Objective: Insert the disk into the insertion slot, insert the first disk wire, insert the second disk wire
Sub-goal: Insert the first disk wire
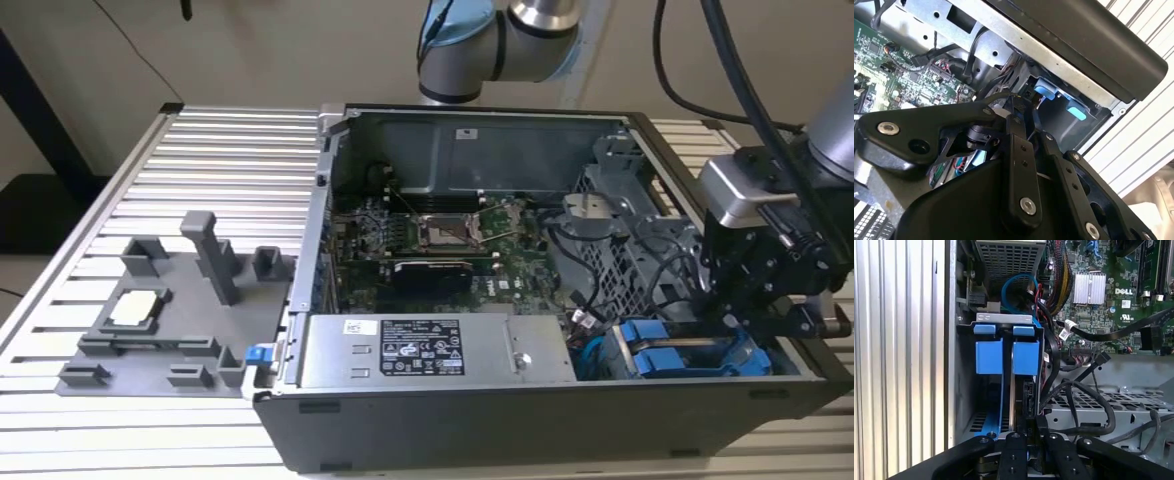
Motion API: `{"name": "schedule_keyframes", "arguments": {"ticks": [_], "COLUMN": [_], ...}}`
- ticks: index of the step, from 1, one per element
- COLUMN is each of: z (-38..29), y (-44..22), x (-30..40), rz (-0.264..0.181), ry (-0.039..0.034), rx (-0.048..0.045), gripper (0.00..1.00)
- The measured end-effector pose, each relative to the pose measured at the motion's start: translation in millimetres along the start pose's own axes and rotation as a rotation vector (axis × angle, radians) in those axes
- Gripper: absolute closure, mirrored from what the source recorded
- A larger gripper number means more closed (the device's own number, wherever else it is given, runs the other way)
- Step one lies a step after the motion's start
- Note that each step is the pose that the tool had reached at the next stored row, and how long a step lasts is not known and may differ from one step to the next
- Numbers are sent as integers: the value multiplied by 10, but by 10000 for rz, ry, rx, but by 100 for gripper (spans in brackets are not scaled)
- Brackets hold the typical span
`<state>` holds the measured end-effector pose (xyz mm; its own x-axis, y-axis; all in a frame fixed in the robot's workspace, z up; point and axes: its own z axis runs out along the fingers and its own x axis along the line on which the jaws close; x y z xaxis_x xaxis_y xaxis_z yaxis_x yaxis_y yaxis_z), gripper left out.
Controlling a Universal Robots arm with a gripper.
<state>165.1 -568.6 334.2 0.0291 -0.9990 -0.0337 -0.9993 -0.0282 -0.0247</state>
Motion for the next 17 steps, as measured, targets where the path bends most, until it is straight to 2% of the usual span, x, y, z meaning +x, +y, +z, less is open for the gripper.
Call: {"name": "schedule_keyframes", "arguments": {"ticks": [2,3,4,6,17], "z": [-1,-7,-19,-77,-559], "y": [0,0,-1,-2,-13], "x": [0,0,0,-2,-19], "rz": [0,-1,0,0,0], "ry": [5,13,14,12,14], "rx": [0,0,1,0,1], "gripper": [80,73,73,73,73]}}
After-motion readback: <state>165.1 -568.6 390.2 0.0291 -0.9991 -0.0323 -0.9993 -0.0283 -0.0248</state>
